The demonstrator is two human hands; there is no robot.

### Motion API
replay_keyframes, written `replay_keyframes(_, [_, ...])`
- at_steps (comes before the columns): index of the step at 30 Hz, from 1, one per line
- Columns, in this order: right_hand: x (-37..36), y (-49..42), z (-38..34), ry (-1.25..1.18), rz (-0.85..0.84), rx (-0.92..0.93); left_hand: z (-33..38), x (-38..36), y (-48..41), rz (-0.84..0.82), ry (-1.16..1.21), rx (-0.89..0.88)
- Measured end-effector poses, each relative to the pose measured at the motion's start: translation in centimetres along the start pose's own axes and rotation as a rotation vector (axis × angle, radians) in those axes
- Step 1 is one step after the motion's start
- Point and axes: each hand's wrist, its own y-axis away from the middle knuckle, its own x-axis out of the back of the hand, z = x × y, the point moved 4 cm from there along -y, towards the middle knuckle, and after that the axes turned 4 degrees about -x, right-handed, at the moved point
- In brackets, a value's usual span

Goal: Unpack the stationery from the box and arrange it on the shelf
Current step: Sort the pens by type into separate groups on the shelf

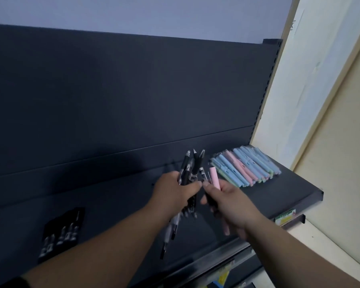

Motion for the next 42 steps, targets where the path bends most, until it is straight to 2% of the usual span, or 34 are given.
replay_keyframes(6, [4.8,-4.6,0.0,0.068,-0.134,0.079,1.4,-5.0,-3.1,0.094,0.33,0.095])
replay_keyframes(11, [9.4,-8.1,-0.4,0.044,-0.293,0.054,2.6,-9.7,-5.3,0.19,0.447,0.197])
replay_keyframes(16, [13.3,-10.3,-0.9,0.187,-0.402,0.095,3.6,-13.0,-6.7,0.228,0.397,0.261])
replay_keyframes(24, [14.6,-12.3,-0.7,0.45,-0.595,0.124,3.3,-14.5,-7.6,0.287,0.355,0.38])
replay_keyframes(31, [15.1,-13.3,0.2,0.311,-0.837,0.007,2.8,-15.3,-7.0,0.14,0.443,0.554])
replay_keyframes(34, [15.4,-13.4,-0.2,0.405,-0.762,0.047,2.7,-15.6,-7.1,0.174,0.442,0.536])
replay_keyframes(36, [15.9,-14.0,-1.2,0.461,-0.611,0.113,2.6,-15.4,-7.3,0.234,0.409,0.492])
replay_keyframes(39, [17.3,-15.3,-3.4,0.356,-0.397,0.178,2.4,-15.0,-7.5,0.285,0.33,0.436])
replay_keyframes(42, [19.0,-17.2,-4.4,0.445,-0.203,0.25,1.9,-15.2,-7.5,0.296,0.248,0.413])
